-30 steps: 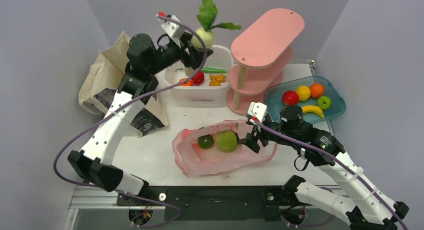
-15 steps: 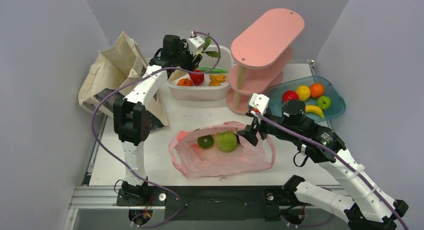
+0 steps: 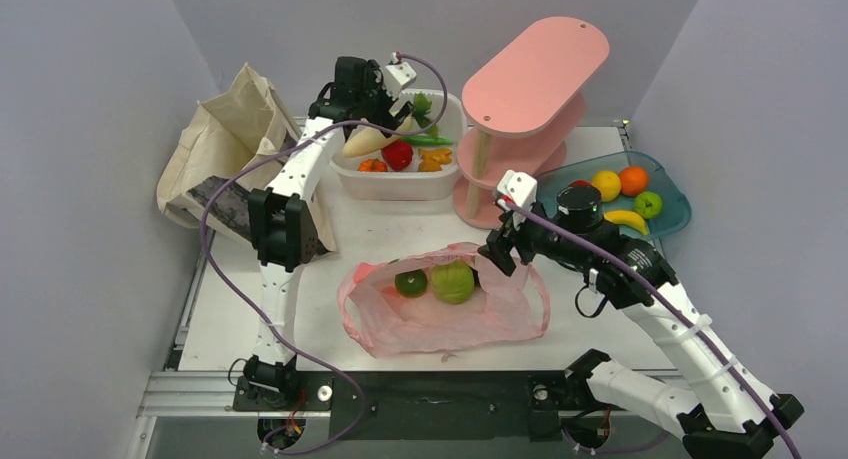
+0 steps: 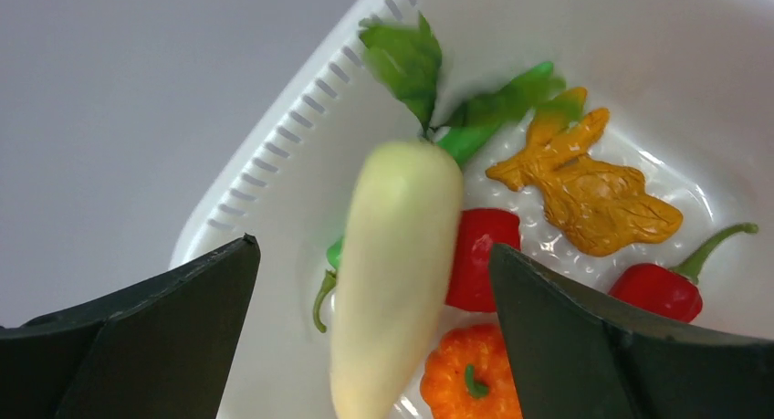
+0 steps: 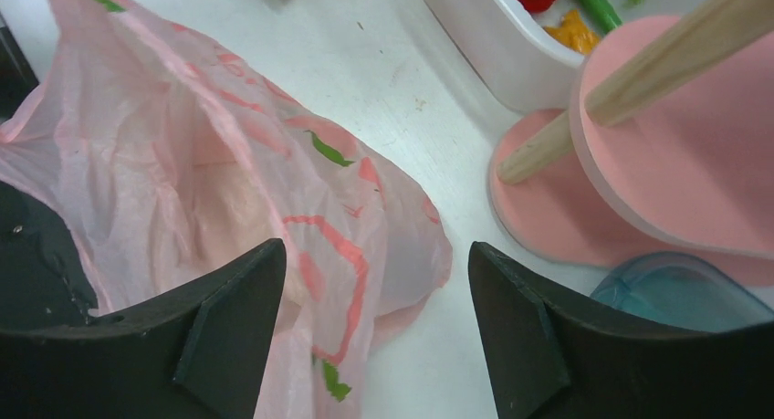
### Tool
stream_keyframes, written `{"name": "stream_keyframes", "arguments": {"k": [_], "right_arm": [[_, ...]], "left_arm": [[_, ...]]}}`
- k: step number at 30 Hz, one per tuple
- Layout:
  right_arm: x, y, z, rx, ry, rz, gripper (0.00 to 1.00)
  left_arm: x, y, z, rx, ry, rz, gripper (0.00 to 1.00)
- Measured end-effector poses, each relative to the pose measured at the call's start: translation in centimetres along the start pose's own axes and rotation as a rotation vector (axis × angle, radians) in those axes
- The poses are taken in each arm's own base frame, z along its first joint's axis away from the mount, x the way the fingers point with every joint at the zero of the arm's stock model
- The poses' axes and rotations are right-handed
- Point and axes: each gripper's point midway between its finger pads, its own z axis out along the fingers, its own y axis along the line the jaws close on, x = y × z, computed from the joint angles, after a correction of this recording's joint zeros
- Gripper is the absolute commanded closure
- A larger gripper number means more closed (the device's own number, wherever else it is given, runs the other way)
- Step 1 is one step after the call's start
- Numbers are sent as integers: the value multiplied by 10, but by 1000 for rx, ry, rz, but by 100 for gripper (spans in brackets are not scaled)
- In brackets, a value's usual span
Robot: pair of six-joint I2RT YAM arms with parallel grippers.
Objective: Untie the knot of the grocery bags and take out the mixed food
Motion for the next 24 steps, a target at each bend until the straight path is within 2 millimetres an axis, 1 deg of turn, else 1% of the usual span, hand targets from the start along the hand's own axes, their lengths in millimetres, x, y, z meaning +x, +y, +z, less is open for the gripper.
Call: {"name": "stream_keyframes", "arguments": {"k": [3, 4, 5, 7, 8, 9, 11, 12, 13, 14, 16, 17, 18, 19, 21, 22, 23, 24], "right_arm": [[8, -12, 5, 29, 37, 50, 29], [11, -14, 6, 30, 62, 62, 29], [12, -17, 6, 31, 85, 69, 29], [7, -19, 6, 22, 114, 68, 29], [3, -20, 6, 18, 122, 65, 29], [-1, -21, 4, 14, 124, 64, 29], [-5, -19, 1, 0, 128, 59, 28], [-4, -17, -1, -9, 134, 57, 28], [-1, -14, -3, -21, 147, 54, 28], [4, -11, -5, -34, 164, 53, 28], [14, -5, -10, -64, 201, 46, 28], [18, -1, -13, -78, 218, 40, 28], [22, 2, -16, -91, 229, 36, 28], [26, 5, -20, -101, 238, 31, 28], [33, 11, -26, -112, 245, 26, 28], [37, 14, -29, -116, 248, 27, 28], [41, 17, -32, -120, 250, 29, 28], [44, 20, -35, -128, 251, 36, 28]], "left_arm": [[13, -9, 4, 39, 15, -16, 3], [14, -14, 4, 64, 12, -31, 3], [15, -14, 4, 72, 9, -43, 3], [10, -14, 0, 103, -19, -86, 3], [6, -14, -4, 122, -37, -117, 3], [0, -13, -13, 144, -54, -154, 3], [-12, -11, -37, 185, -86, -215, 3], [-20, -12, -52, 200, -100, -233, 3], [-25, -16, -73, 220, -119, -245, 3], [-29, -24, -97, 248, -124, -259, 3], [-43, -49, -154, 301, -162, -254, 3], [-52, -65, -182, 331, -188, -234, 3], [-64, -84, -211, 361, -225, -190, 3], [-73, -100, -234, 389, -254, -148, 3], [-92, -147, -289, 457, -336, 11, 3], [-97, -175, -316, 502, -379, 103, 3], [-97, -203, -340, 550, -415, 190, 3], [-91, -231, -362, 605, -446, 276, 3]]}}
